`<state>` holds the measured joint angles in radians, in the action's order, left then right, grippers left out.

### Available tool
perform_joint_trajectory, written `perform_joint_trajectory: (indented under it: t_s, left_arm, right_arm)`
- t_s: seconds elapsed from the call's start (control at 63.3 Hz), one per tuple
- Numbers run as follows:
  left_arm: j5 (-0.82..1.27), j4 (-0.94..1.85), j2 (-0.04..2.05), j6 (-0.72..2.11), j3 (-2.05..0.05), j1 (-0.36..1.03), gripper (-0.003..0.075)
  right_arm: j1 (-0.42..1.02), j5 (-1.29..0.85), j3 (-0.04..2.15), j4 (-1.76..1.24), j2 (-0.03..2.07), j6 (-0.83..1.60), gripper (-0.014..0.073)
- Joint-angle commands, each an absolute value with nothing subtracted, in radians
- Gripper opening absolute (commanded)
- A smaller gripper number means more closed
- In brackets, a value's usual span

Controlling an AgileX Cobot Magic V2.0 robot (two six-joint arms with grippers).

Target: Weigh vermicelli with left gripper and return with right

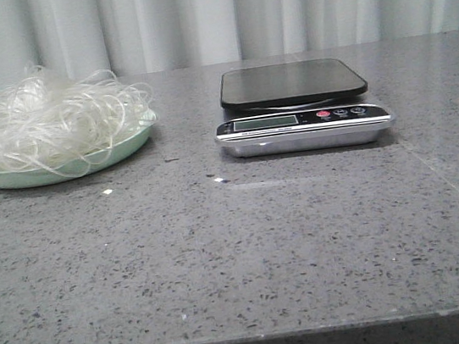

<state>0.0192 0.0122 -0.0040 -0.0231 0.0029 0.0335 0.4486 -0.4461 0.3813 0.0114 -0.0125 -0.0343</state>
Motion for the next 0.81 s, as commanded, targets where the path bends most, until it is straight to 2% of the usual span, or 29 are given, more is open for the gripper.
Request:
perform_joint_trajectory:
  t_s: [0.0, 0.237, 0.332, 0.568, 0.789]
  left_arm:
    - [-0.058, 0.014, -0.024, -0.033, 0.011, 0.033, 0.0134]
    - [-0.058, 0.014, -0.024, -0.033, 0.011, 0.033, 0.0134]
    - [-0.058, 0.014, -0.024, -0.033, 0.011, 0.033, 0.0134]
    - [-0.058, 0.014, -0.024, -0.033, 0.011, 0.033, 0.0134]
    - [-0.058, 0.014, -0.024, -0.033, 0.011, 0.033, 0.0134]
  right_arm:
    - [0.442, -0.37, 0.405, 0.022, 0.002, -0.035, 0.0181]
    - [0.434, -0.369, 0.399, 0.03, 0.002, -0.035, 0.0181]
    - [0.37, -0.339, 0.364, 0.035, 0.002, -0.035, 0.0181]
    - [0.129, -0.019, 0.143, 0.049, 0.002, -0.035, 0.0181]
    - [0.049, 0.228, -0.017, 0.0, -0.003, -0.035, 0.0181]
